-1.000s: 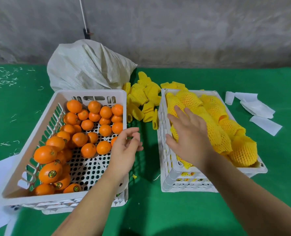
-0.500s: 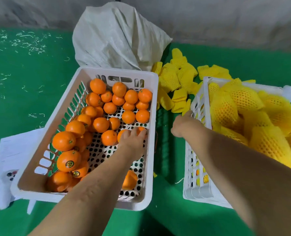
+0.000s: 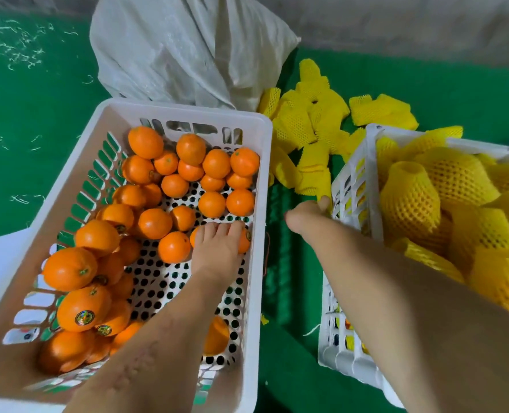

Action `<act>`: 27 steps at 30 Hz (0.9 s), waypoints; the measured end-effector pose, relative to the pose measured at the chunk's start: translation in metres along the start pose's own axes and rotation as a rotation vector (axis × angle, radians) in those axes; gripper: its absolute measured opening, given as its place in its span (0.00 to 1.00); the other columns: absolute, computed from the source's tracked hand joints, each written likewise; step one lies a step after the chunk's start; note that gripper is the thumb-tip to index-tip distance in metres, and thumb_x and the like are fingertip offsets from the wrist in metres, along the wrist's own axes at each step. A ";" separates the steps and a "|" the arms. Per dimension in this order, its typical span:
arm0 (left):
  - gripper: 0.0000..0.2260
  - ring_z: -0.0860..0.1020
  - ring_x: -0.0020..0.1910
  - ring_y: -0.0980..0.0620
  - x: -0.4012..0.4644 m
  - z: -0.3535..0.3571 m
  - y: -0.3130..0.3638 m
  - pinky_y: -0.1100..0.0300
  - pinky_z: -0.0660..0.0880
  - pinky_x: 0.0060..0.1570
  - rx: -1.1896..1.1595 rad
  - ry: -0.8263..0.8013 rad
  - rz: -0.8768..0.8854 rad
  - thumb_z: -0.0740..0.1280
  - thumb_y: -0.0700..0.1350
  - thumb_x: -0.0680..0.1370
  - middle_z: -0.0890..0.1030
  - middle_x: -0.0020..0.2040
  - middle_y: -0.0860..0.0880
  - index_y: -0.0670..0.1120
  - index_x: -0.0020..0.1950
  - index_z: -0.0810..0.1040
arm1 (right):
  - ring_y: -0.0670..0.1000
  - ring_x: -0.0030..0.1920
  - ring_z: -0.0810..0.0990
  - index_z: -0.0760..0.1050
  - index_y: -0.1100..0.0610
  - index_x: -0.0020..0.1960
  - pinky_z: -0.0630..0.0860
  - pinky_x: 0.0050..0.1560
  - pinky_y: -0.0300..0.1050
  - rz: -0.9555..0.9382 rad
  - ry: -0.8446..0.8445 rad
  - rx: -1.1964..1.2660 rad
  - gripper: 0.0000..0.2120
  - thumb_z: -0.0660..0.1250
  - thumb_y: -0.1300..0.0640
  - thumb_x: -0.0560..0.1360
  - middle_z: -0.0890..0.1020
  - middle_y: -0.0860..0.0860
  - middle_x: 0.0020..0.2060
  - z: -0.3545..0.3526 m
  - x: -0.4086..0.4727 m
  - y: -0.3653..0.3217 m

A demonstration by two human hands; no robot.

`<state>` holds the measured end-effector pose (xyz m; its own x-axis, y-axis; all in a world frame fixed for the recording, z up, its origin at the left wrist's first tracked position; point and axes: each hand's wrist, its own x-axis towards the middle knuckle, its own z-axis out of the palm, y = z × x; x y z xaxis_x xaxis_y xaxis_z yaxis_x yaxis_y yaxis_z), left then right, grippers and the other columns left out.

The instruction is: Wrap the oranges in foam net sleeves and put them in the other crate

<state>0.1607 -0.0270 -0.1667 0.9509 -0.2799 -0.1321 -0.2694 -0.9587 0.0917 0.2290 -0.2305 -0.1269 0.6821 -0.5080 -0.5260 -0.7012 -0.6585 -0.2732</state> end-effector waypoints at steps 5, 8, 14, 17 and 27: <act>0.24 0.73 0.65 0.41 -0.005 -0.023 -0.001 0.47 0.68 0.67 -0.144 0.021 -0.055 0.68 0.54 0.81 0.78 0.67 0.50 0.54 0.76 0.66 | 0.59 0.63 0.73 0.64 0.69 0.75 0.72 0.62 0.47 0.013 0.142 0.322 0.28 0.63 0.54 0.82 0.66 0.60 0.73 -0.013 -0.014 -0.004; 0.25 0.78 0.60 0.39 -0.007 -0.053 0.000 0.44 0.76 0.56 -0.381 0.019 -0.098 0.71 0.53 0.81 0.78 0.64 0.46 0.53 0.75 0.66 | 0.54 0.42 0.72 0.71 0.66 0.68 0.67 0.35 0.39 -0.108 0.147 0.489 0.21 0.68 0.58 0.79 0.74 0.55 0.51 -0.010 -0.039 -0.009; 0.30 0.82 0.50 0.50 -0.045 -0.099 0.003 0.54 0.81 0.42 -0.862 0.142 -0.211 0.74 0.49 0.80 0.78 0.61 0.51 0.54 0.78 0.64 | 0.48 0.44 0.82 0.81 0.52 0.54 0.77 0.42 0.37 -0.371 0.353 0.728 0.07 0.71 0.58 0.77 0.81 0.43 0.42 -0.034 -0.107 0.017; 0.32 0.77 0.49 0.77 -0.085 -0.113 0.022 0.77 0.75 0.41 -1.191 0.315 -0.274 0.75 0.50 0.80 0.77 0.57 0.72 0.52 0.80 0.63 | 0.43 0.39 0.82 0.76 0.47 0.58 0.75 0.36 0.32 -0.428 0.332 0.870 0.12 0.70 0.57 0.76 0.83 0.44 0.43 -0.045 -0.140 0.032; 0.22 0.85 0.53 0.56 -0.152 -0.139 0.094 0.59 0.82 0.55 -1.554 0.242 -0.063 0.76 0.56 0.78 0.87 0.55 0.56 0.53 0.70 0.77 | 0.46 0.43 0.83 0.76 0.44 0.54 0.80 0.43 0.51 -0.937 0.341 0.520 0.12 0.58 0.41 0.80 0.81 0.43 0.41 -0.064 -0.206 0.125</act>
<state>0.0125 -0.0676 -0.0004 0.9960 -0.0828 -0.0339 0.0391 0.0626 0.9973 0.0143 -0.2442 -0.0010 0.9507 -0.1116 0.2894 0.1713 -0.5887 -0.7900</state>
